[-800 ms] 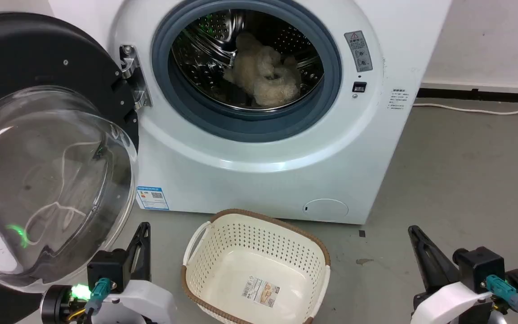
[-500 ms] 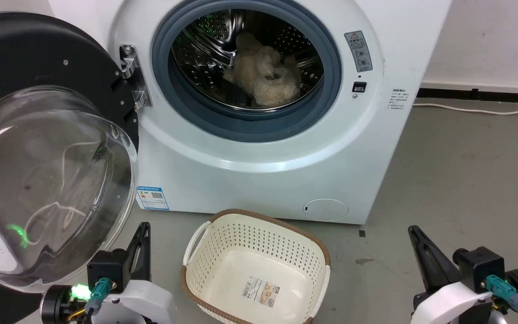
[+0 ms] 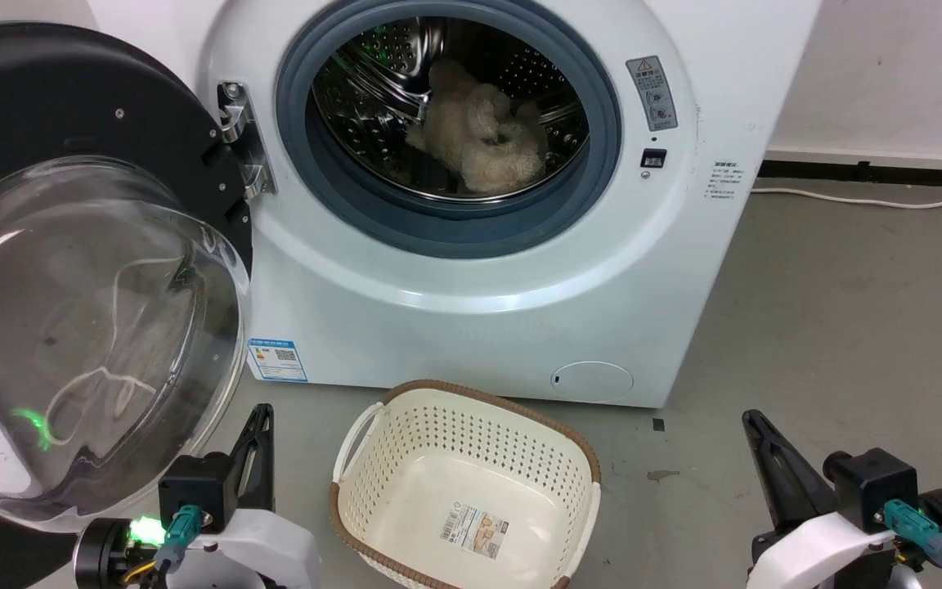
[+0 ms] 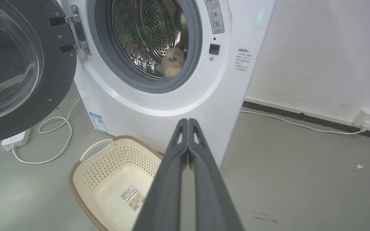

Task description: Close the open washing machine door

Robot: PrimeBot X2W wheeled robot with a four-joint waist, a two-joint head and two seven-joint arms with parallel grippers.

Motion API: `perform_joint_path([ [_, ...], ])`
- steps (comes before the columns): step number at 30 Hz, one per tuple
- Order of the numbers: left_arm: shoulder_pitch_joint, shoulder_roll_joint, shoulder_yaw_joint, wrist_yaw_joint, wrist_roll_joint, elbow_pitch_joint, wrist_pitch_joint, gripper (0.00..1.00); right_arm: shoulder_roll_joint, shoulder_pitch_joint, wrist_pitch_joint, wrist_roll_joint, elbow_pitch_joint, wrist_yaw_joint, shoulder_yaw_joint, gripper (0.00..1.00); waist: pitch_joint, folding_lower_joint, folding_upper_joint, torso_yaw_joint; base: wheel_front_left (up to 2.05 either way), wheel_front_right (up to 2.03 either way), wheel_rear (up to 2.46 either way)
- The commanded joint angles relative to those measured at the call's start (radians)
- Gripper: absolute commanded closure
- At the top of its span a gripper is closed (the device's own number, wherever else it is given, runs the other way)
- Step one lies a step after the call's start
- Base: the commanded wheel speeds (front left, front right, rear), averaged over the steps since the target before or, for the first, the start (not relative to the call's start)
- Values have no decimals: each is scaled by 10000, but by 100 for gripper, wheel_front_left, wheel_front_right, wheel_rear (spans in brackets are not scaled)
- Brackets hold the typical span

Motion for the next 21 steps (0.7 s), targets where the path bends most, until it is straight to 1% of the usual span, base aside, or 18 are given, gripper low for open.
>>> perform_joint_path([
  [1,29,1,7,28,28,-41,3,100,45,-121,5,-62,-53,8,-3,100,0,0,0,0,0,0,0],
  [7,29,1,7,28,28,-41,3,100,45,-121,5,-62,-53,8,-3,100,0,0,0,0,0,0,0],
  [8,0,0,0,-2,0,0,0,0,0,0,0,0,0,-2,2,0,0,0,0,0,0,0,0],
  [21,2,5,-137,11,-13,11,-242,0,2,28,-241,168,102,-1,-187,0,-5,0,0,45,0,0,0],
])
